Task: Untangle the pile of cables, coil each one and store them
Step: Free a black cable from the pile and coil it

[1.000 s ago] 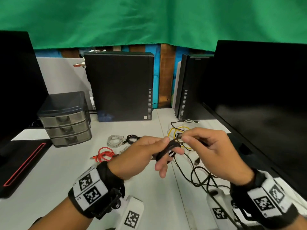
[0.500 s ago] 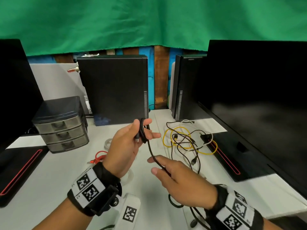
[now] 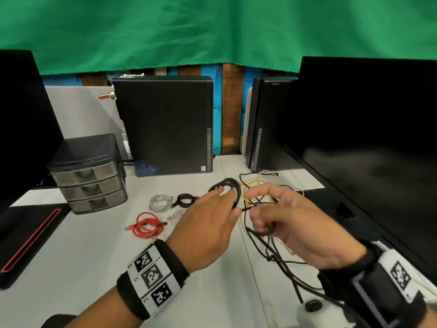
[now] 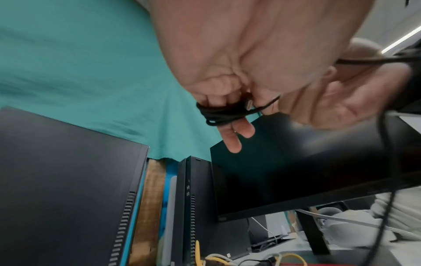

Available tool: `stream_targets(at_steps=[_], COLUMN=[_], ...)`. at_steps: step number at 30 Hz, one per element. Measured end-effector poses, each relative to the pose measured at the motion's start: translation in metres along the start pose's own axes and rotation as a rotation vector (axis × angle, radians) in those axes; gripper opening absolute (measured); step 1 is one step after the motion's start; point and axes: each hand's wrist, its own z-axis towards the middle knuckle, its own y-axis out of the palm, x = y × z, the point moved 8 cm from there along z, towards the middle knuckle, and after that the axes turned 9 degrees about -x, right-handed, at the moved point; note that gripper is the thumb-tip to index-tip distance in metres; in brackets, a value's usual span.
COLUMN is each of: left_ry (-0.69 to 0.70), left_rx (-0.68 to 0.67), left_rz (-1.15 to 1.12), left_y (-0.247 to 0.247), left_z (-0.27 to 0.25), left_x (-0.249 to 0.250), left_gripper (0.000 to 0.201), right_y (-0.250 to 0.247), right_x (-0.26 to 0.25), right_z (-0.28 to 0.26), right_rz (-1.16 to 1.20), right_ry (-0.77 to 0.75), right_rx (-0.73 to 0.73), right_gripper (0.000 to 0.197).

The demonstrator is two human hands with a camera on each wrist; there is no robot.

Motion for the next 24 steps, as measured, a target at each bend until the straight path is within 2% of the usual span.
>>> stream_targets(at_steps=[3, 5, 7, 9, 11, 13, 15, 17, 18, 19, 21, 23, 24], left_ry=[0.073, 0.042, -0.025, -0.112, -0.19, -0.162, 0.043, 0.279, 0.344, 0.363, 0.287, 0.171, 0.126], left_rx=[-0.033, -0.005, -0.011, -0.053, -0.144, -0.161, -0.136, -0.051, 0.005, 0.012, 0.016, -0.066, -0.15], left_rz=[0.03, 0.092, 0.179, 0.293, 0.358, 0.33, 0.317, 0.403, 0.418, 0.407, 0.424, 0.514, 0.572], left_y=[0.009, 0.01, 0.012, 0.008, 0.002, -0.006, -0.011, -0.012, -0.012, -0.012, -0.016, -0.016, -0.013], left_z=[-0.001, 0.001, 0.001, 0.005, 0.019, 0.032, 0.037, 0.028, 0.022, 0.019, 0.021, 0.028, 0.031], left_x=[0.004, -0.004, -0.019, -0.036, -0.051, -0.056, -0.04, -0.01, -0.003, 0.001, -0.008, -0.026, -0.037], left_gripper=[0.02, 0.02, 0.026, 0.035, 0.039, 0.04, 0.036, 0.03, 0.029, 0.028, 0.023, 0.017, 0.016], right_y=[0.001, 0.015, 0.03, 0.037, 0.019, -0.012, -0.047, -0.087, -0.104, -0.117, -0.127, -0.124, -0.117], right_x=[0.003, 0.005, 0.004, 0.003, -0.003, -0.032, -0.066, -0.089, -0.095, -0.099, -0.103, -0.112, -0.121], right_z=[0.0, -0.002, -0.008, -0.015, -0.011, -0.001, 0.015, 0.036, 0.047, 0.056, 0.07, 0.077, 0.079], right_rz=[0.233, 0.329, 0.286, 0.102, -0.269, -0.672, -0.695, -0.606, -0.617, -0.643, -0.694, -0.72, -0.73], right_ry=[0.035, 0.069, 0.085, 0.104, 0.062, -0.105, -0.261, -0.315, -0.328, -0.343, -0.366, -0.405, -0.44], right_rx=[0.0, -0.135, -0.301, -0.346, -0.176, 0.098, 0.305, 0.476, 0.548, 0.602, 0.651, 0.658, 0.637], right_gripper=[0.034, 0.061, 0.077, 0.074, 0.063, 0.046, 0.026, 0.027, 0.029, 0.03, 0.029, 0.029, 0.029])
